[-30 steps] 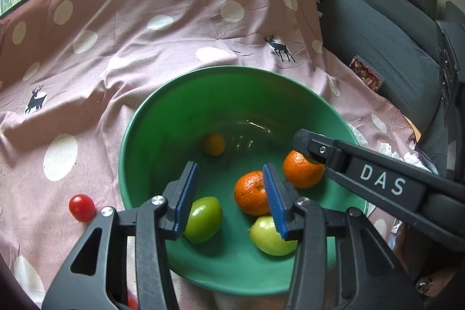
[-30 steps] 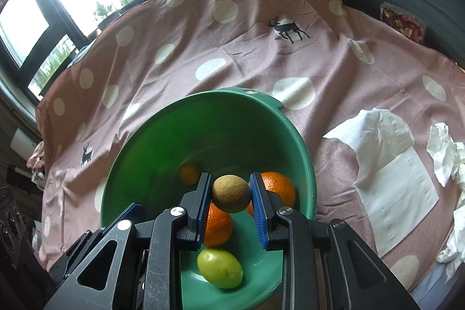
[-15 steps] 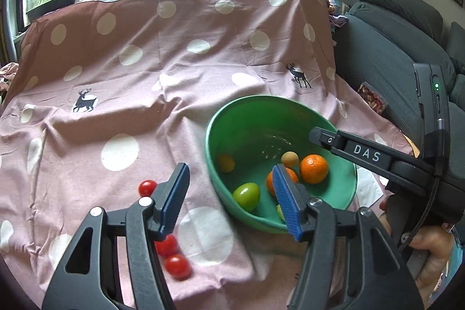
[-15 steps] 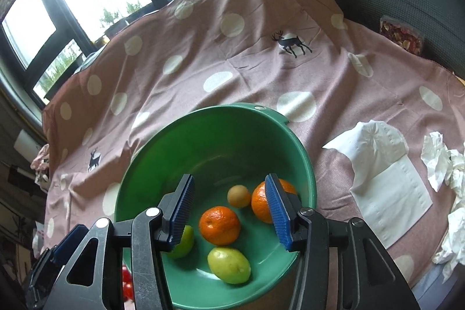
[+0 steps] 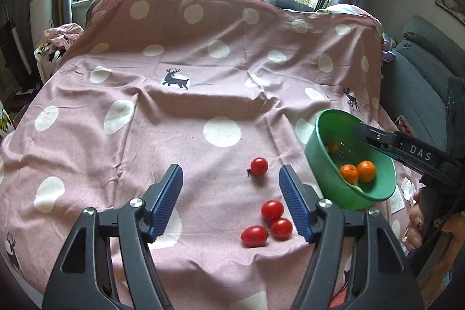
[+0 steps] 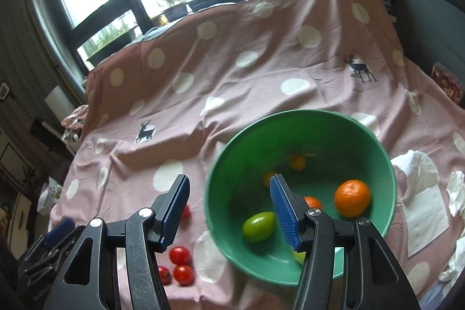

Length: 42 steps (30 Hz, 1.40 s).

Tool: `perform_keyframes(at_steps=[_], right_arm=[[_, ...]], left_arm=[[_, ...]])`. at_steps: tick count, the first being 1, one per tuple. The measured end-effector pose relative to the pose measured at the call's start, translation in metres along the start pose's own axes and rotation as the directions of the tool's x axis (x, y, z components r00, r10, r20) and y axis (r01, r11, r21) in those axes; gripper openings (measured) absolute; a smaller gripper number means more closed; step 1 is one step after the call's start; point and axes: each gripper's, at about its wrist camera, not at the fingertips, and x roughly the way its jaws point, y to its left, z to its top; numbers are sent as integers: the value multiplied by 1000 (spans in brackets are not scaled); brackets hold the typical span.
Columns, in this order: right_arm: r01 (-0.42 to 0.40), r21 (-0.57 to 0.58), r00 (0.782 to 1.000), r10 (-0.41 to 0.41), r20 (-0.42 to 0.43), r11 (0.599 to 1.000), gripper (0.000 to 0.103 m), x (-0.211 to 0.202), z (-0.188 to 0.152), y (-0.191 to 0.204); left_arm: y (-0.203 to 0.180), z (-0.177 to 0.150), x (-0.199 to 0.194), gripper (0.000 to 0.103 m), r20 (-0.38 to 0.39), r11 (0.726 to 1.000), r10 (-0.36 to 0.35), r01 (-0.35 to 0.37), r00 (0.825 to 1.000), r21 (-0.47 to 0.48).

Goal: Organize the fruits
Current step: 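Move the right gripper back over the red cherry tomatoes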

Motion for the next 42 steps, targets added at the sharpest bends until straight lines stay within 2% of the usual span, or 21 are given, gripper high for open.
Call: perform_keyframes(at_steps=[4,6,10,12,14,17,22,26,29,42], right_arm=[[-124,-56,991,120,-58,991,58,11,-7,28],[-174,-69,982,168,-91,982,58,17,-11,39],[-211,-59,968,200,-153,976,58,35,-17,52],[-195,-58,968,182,-174,979,57,44,-21,56],[-173,-62,966,157,-206,983,47,55,-24,60],[-149,-95,965,124,-231,984,38,64,-28,66],[-97,-115,965,65,-255,989,37,81,-29,68],[-8,-154,966,-31,-255,988,37,96,-28,68],[10,-166,962,-55,-269,986,32,106,-27,67],[28,-179,958,-77,-275,983,31,125,-27,69]], left_arm=[[16,-5,9,68,-55,999,-10,9,998,-32],[20,-9,16,67,-93,998,-49,46,994,-33],[22,-17,26,67,-164,993,-113,105,980,-59],[19,-20,31,63,-188,988,-148,138,971,-63],[15,-22,36,56,-218,983,-180,169,959,-69],[11,-25,43,49,-254,975,-219,205,942,-83],[5,-32,54,44,-320,973,-232,216,919,-86],[0,-37,63,40,-361,967,-255,236,897,-96],[0,-41,70,34,-384,970,-243,223,891,-97],[3,-44,84,29,-405,967,-253,213,879,-142]])
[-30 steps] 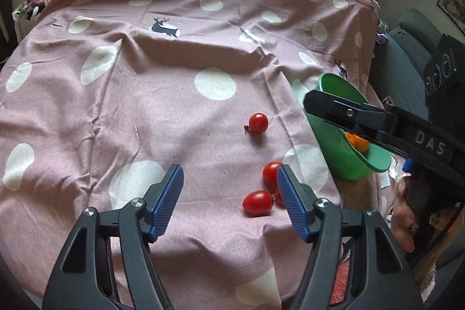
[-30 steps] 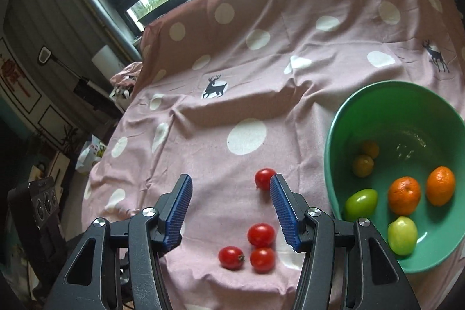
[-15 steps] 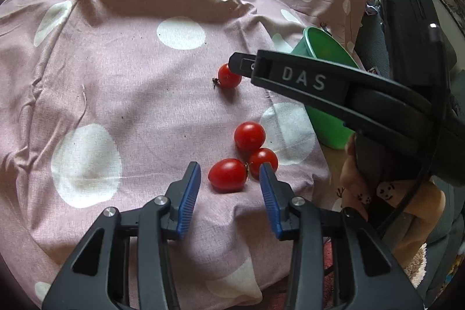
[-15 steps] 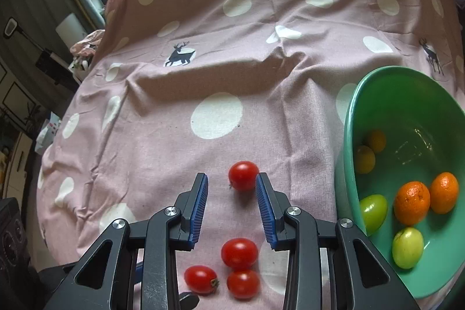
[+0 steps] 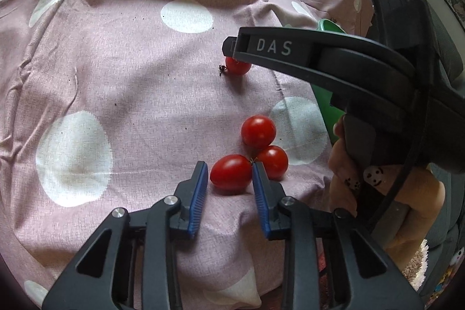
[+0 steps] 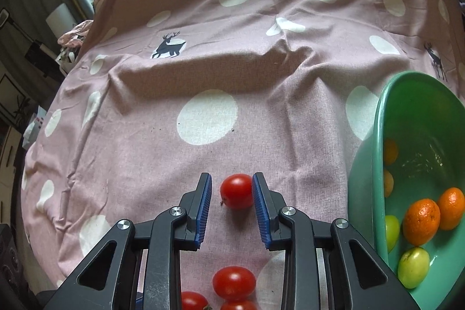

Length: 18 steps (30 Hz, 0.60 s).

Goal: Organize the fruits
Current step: 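Move the right gripper back over the red cherry tomatoes, then close the right gripper on a red cherry tomato and lift it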

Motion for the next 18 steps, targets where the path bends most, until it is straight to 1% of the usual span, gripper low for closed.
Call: perform_keyframes(at_steps=[5,12,18], right_arm=[[-1,12,1000,2,-24,1000,31,7,-1,-2],[4,20,999,-3,-40,1000,31,15,-1,-1],[3,21,999,-3,-34,1000,30,16,-2,-2]], left_arm=[[-1,0,5,28,-9,1000,9,-9,1000,-3],[1,1,4,28,7,1000,10,-9,1000,-17],[3,0,-1,29,35,999,46,-46,998,-23]])
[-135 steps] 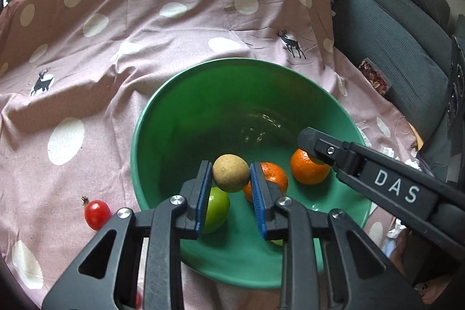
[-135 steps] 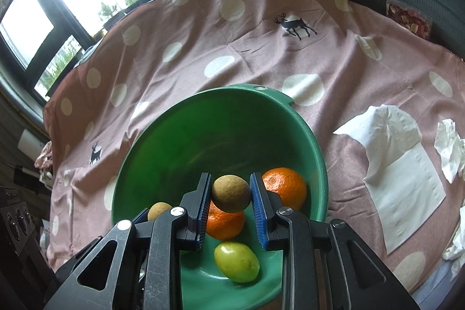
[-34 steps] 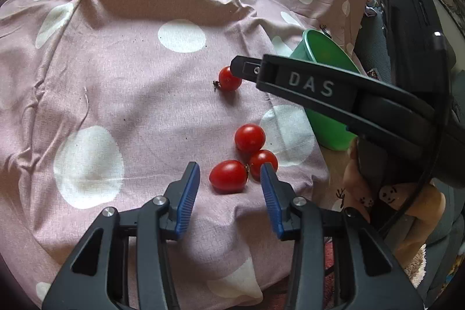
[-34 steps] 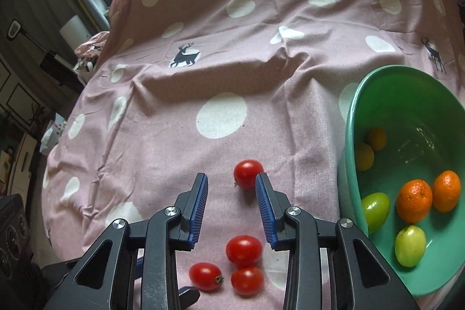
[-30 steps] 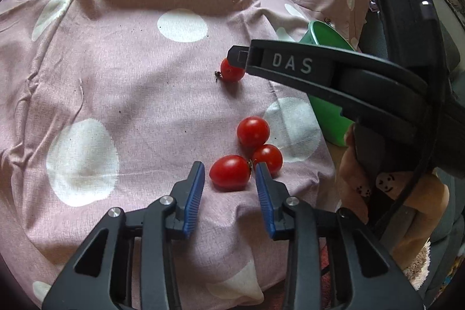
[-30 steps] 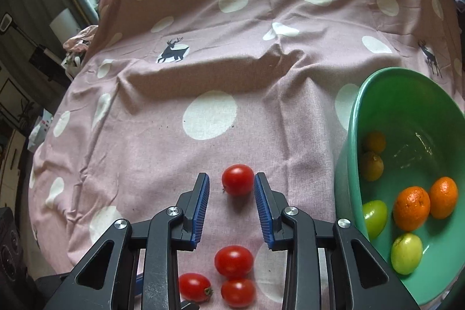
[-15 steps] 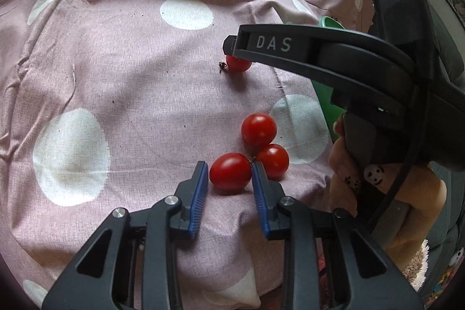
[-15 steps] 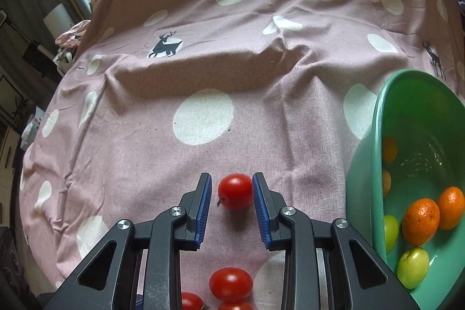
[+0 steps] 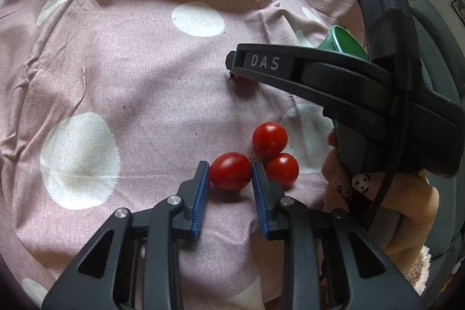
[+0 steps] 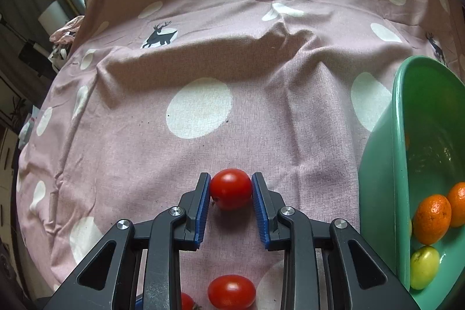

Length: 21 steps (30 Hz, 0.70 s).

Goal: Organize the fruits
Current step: 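Close the right gripper on a red cherry tomato and lift it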

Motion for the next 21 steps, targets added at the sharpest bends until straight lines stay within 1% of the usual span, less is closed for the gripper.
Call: perform_keyframes(at_steps=[6,12,14,17,21], right_arm=[[-22,-7,1000,23,17,1000,30,-8,-2,3],[-63,-10,995,64,74,998,30,-32,-5,4],[-85,-9,991,86,102,996,30,-44,-7,3],[-124,-5,980,123,155,992,30,-65,-8,-2],[-152,9,962,146,230,988,30,-95,-10,-12]], left_arm=[[-1,1,-8,29,41,1000,23,-24,999,14],[-3,2,-25,29,113,999,45,-48,993,24],[-6,2,-33,29,157,997,65,-71,985,32],[-9,2,-48,29,237,994,87,-98,968,36],[-18,4,-62,29,313,993,88,-107,946,47]])
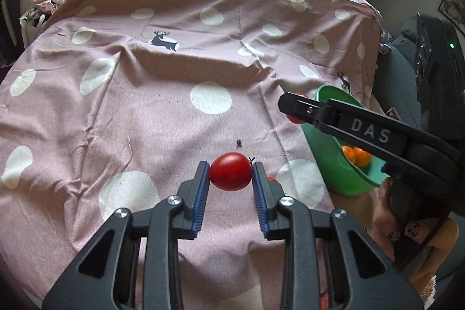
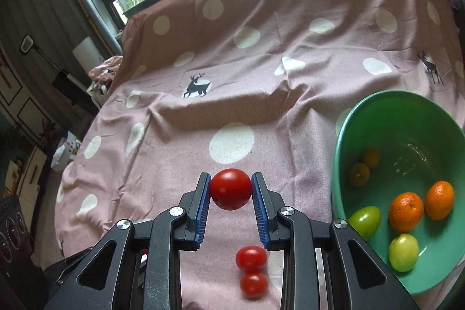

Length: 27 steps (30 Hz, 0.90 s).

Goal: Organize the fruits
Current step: 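Close the right gripper on a red cherry tomato and lift it, then carry the cherry tomato with the right gripper into the bowl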

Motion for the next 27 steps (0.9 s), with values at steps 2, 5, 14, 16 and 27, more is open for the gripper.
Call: perform_keyframes(at_steps=[2,5,14,16,27], right_arm=[[-2,13,999,1,37,1000,30,-15,3,-5],[11,42,996,-15,94,999,30,-37,5,-15],[76,145,971,-106,215,986,30,-85,7,-58],[106,177,964,-145,225,979,30,-91,5,-70],[182,350,947,-260,189,919,30,-107,-9,-138]], left_arm=[[-7,3,-6,29,37,1000,14,-14,999,18],[-19,8,-13,29,85,998,30,-35,996,47],[-71,29,-18,29,145,990,-47,27,988,137],[-84,30,-15,29,145,987,-67,45,987,153],[-145,38,15,29,86,959,-171,146,982,243]])
